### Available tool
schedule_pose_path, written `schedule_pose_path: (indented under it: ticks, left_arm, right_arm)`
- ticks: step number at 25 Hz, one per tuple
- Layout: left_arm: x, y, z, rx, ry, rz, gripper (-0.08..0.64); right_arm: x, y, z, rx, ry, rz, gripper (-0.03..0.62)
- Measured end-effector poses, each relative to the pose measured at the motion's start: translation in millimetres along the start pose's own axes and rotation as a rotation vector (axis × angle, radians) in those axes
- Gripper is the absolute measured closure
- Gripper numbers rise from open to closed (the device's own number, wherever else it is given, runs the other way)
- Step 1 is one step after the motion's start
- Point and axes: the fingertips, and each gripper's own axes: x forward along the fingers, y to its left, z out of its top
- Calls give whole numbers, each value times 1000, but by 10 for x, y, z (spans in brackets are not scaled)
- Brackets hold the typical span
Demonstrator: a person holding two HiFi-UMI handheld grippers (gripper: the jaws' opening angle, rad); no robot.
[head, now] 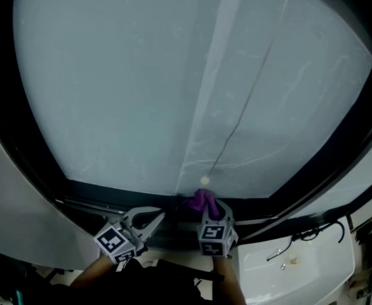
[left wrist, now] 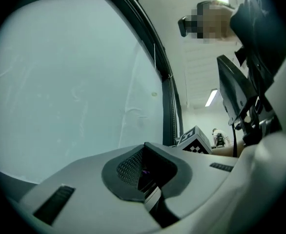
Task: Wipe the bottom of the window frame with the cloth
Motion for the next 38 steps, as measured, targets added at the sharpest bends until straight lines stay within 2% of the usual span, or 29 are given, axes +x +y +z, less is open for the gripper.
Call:
schedule_pose_path:
  ticks: [7,11,18,25,29,38]
  left_arm:
    - [167,-10,-17,-81,-17,-46,560]
    - [238,-21,-44,-72,-18,-62,560]
    - [433,-89,-9,-14,9,-147,560]
    - [550,-95,45,-70,-6,-188,560]
    - [557,-66,-3,-88,9,-196,560]
    - [583,-32,-25,-71,17,-168,560]
  right_arm:
    - [-49,-378,-162,-10,41,-75,526]
    - [-70,-555,-240,4,57,-106,526]
    - [-111,-803,-342,17,74,-169,526]
    - [-153,-1044,-453,29,114,-215,526]
    - [-190,-1242,-557,52,133,-259,526]
    - [-300,-1654,-754,87,170,-345,526]
